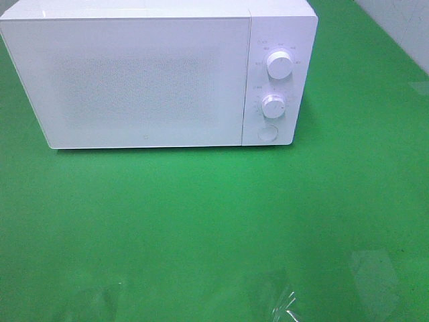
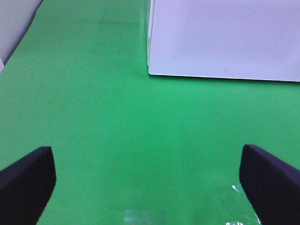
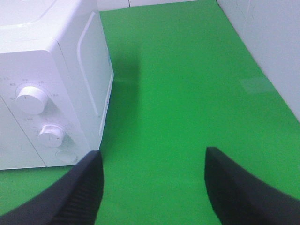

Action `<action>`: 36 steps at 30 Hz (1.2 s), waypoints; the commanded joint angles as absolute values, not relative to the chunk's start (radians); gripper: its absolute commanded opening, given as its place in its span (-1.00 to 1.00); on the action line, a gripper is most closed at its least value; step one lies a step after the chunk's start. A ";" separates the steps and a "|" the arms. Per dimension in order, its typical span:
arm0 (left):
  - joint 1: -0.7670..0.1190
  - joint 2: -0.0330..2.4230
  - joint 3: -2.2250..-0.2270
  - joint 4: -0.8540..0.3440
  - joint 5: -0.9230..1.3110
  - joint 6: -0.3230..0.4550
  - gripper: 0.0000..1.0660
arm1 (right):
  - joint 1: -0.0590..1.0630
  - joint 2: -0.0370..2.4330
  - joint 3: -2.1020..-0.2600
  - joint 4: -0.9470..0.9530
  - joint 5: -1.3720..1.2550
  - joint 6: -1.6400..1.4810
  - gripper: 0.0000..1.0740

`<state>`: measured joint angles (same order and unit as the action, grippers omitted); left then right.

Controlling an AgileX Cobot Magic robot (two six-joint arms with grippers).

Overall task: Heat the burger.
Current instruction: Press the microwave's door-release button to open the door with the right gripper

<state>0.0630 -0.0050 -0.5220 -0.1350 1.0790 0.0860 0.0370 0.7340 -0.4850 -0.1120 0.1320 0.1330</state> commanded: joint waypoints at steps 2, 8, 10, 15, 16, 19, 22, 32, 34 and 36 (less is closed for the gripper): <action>0.063 -0.021 -0.519 -0.137 1.070 0.087 0.88 | 0.034 0.783 -0.438 -0.122 -0.053 0.127 0.19; 0.063 -0.021 -0.519 -0.137 1.070 0.087 0.88 | 0.034 0.866 -0.371 -0.122 -0.296 0.096 0.19; 0.063 -0.021 -0.519 -0.137 1.070 0.087 0.88 | 0.034 0.934 -0.344 -0.095 -0.433 0.062 0.19; 0.063 -0.021 -0.519 -0.137 1.070 0.087 0.88 | 0.034 0.996 -0.313 -0.025 -0.530 0.012 0.19; 0.063 -0.021 -0.519 -0.137 1.070 0.087 0.88 | 0.034 1.038 -0.286 0.025 -0.608 -0.037 0.19; 0.063 -0.021 -0.519 -0.137 1.070 0.087 0.88 | 0.040 1.071 -0.260 0.077 -0.693 -0.085 0.19; 0.063 -0.021 -0.519 -0.137 1.070 0.087 0.88 | 0.102 1.130 -0.220 0.207 -0.820 -0.170 0.19; 0.063 -0.021 -0.519 -0.137 1.070 0.087 0.88 | 0.418 1.324 -0.211 0.516 -1.007 -0.337 0.19; 0.063 -0.021 -0.519 -0.137 1.070 0.087 0.88 | 0.464 1.355 -0.211 0.562 -1.051 -0.347 0.19; 0.063 -0.021 -0.519 -0.137 1.070 0.087 0.88 | 0.492 1.374 -0.211 0.586 -1.075 -0.351 0.19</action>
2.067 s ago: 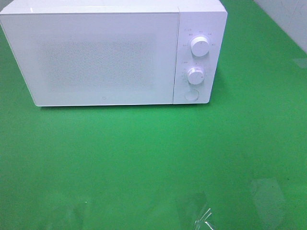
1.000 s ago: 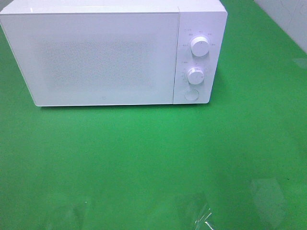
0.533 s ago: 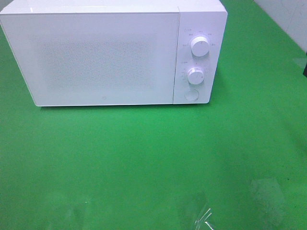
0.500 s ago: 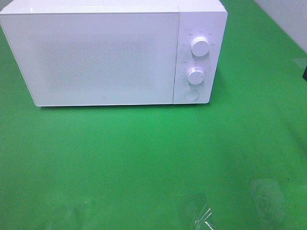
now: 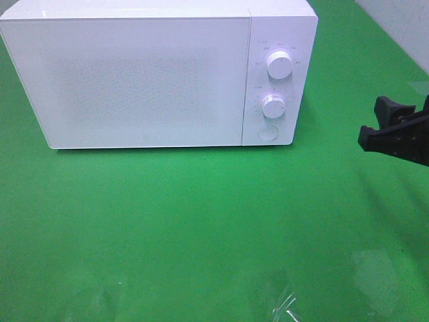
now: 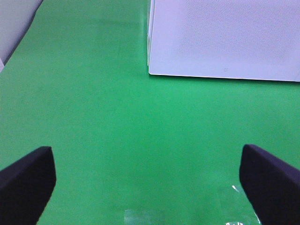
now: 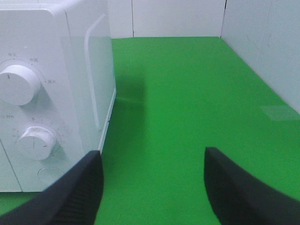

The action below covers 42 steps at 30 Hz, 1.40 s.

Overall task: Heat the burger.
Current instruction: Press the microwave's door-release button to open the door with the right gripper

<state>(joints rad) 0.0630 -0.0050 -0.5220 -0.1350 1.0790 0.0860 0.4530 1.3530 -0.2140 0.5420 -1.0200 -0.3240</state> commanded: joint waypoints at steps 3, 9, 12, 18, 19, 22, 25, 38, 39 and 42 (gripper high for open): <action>0.063 -0.021 -0.519 -0.137 1.070 0.087 0.88 | 0.571 1.426 -0.215 0.652 -1.128 -0.351 0.19; 0.063 -0.021 -0.519 -0.137 1.070 0.087 0.88 | 0.694 1.520 -0.275 0.747 -1.142 -0.356 0.19; 0.063 -0.021 -0.519 -0.137 1.070 0.087 0.88 | 0.722 1.551 -0.300 0.755 -1.142 -0.367 0.19; 0.063 -0.021 -0.519 -0.137 1.070 0.087 0.88 | 0.791 1.628 -0.378 0.755 -1.140 -0.377 0.19; 0.063 -0.021 -0.519 -0.137 1.070 0.087 0.88 | 0.791 1.628 -0.378 0.755 -1.140 -0.377 0.19; 0.063 -0.021 -0.519 -0.137 1.070 0.087 0.88 | 0.804 1.660 -0.414 0.756 -1.133 -0.372 0.19; 0.063 -0.021 -0.519 -0.137 1.070 0.087 0.88 | 0.804 1.667 -0.436 0.756 -1.110 -0.333 0.19; 0.063 -0.021 -0.519 -0.137 1.070 0.087 0.88 | 0.804 1.667 -0.440 0.750 -1.110 0.344 0.01; 0.063 -0.021 -0.519 -0.137 1.070 0.087 0.88 | 0.804 1.667 -0.440 0.750 -1.110 0.344 0.01; 0.063 -0.021 -0.519 -0.137 1.070 0.087 0.88 | 0.804 1.667 -0.440 0.744 -1.087 0.618 -0.22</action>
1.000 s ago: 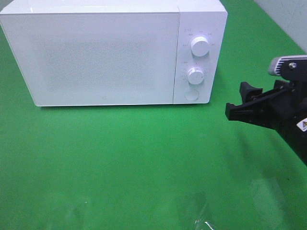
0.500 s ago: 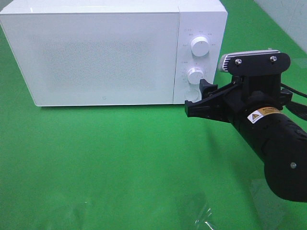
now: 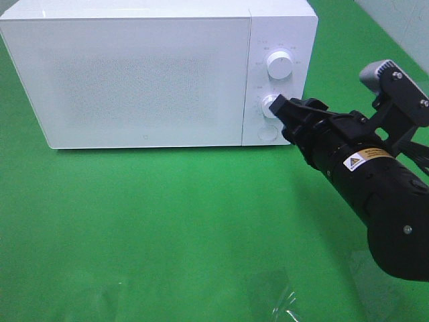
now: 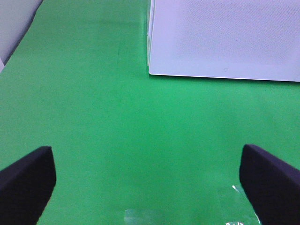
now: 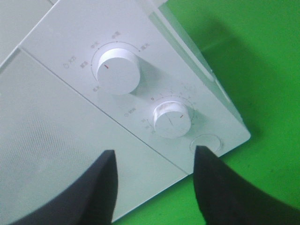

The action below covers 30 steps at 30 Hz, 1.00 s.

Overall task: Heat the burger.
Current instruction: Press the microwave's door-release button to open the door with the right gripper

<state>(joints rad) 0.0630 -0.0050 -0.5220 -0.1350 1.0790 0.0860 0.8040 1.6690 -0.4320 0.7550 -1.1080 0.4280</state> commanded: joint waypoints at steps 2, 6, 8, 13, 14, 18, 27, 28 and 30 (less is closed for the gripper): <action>0.063 -0.021 -0.519 -0.137 1.070 0.087 0.88 | 0.804 1.667 -0.440 0.744 -1.060 0.731 -0.28; 0.063 -0.021 -0.519 -0.137 1.070 0.087 0.88 | 0.804 1.667 -0.440 0.744 -1.014 0.895 -0.71; 0.063 -0.021 -0.519 -0.137 1.070 0.087 0.88 | 0.804 1.667 -0.440 0.744 -0.998 0.959 -0.79; 0.063 -0.021 -0.519 -0.137 1.070 0.087 0.88 | 0.804 1.667 -0.440 0.747 -0.929 1.102 -1.00; 0.063 -0.021 -0.519 -0.137 1.070 0.087 0.88 | 0.804 1.667 -0.440 0.747 -0.904 1.142 -1.00; 0.063 -0.021 -0.519 -0.137 1.070 0.087 0.88 | 0.804 1.667 -0.440 0.746 -0.883 1.172 -1.00; 0.063 -0.021 -0.519 -0.137 1.070 0.087 0.88 | 0.761 1.740 -0.481 0.669 -0.876 1.250 -1.00; 0.063 -0.021 -0.519 -0.137 1.070 0.087 0.88 | 0.761 1.740 -0.481 0.669 -0.876 1.250 -1.00; 0.063 -0.021 -0.519 -0.137 1.070 0.087 0.88 | 0.707 1.782 -0.515 0.582 -0.876 1.326 -1.00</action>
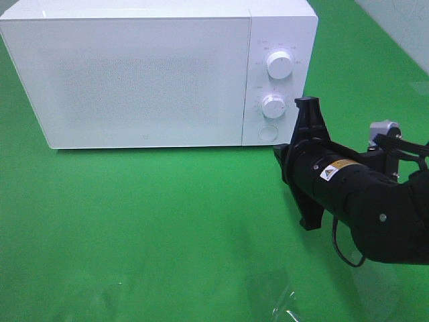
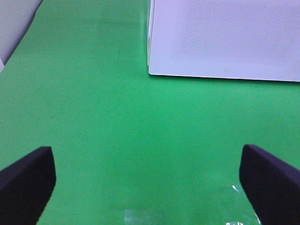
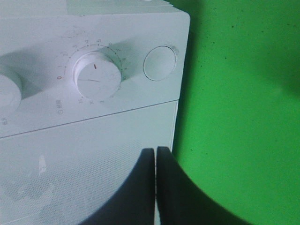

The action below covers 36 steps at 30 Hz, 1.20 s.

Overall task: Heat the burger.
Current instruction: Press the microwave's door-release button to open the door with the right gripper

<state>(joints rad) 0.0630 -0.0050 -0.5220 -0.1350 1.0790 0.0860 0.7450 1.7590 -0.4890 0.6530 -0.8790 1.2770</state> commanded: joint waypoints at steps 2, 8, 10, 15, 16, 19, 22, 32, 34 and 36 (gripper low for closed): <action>0.063 -0.021 -0.519 -0.137 1.070 0.087 0.88 | 0.684 1.801 -0.531 0.537 -0.876 1.355 -1.00; 0.063 -0.021 -0.519 -0.137 1.070 0.087 0.88 | 0.639 1.852 -0.572 0.506 -0.865 1.385 -1.00; 0.063 -0.021 -0.519 -0.137 1.070 0.087 0.88 | 0.624 1.873 -0.591 0.498 -0.852 1.386 -1.00; 0.063 -0.021 -0.519 -0.137 1.070 0.087 0.88 | 0.577 1.926 -0.649 0.431 -0.846 1.424 -1.00; 0.063 -0.021 -0.519 -0.137 1.070 0.087 0.88 | 0.577 1.926 -0.649 0.431 -0.846 1.424 -1.00; 0.063 -0.021 -0.519 -0.137 1.070 0.087 0.88 | 0.547 1.959 -0.686 0.412 -0.817 1.428 -1.00; 0.063 -0.021 -0.519 -0.137 1.070 0.087 0.88 | 0.534 1.987 -0.716 0.402 -0.801 1.438 -1.00; 0.063 -0.021 -0.519 -0.137 1.070 0.087 0.88 | 0.521 2.060 -0.802 0.396 -0.793 1.438 -1.00; 0.063 -0.021 -0.519 -0.137 1.070 0.087 0.88 | 0.521 2.082 -0.824 0.414 -0.794 1.437 -1.00; 0.063 -0.021 -0.519 -0.137 1.070 0.087 0.88 | 0.521 2.095 -0.837 0.428 -0.795 1.434 -1.00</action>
<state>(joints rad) 0.0630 -0.0050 -0.5220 -0.1350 1.0790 0.0860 0.5250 2.0810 -0.8150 0.4130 -0.8010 1.4360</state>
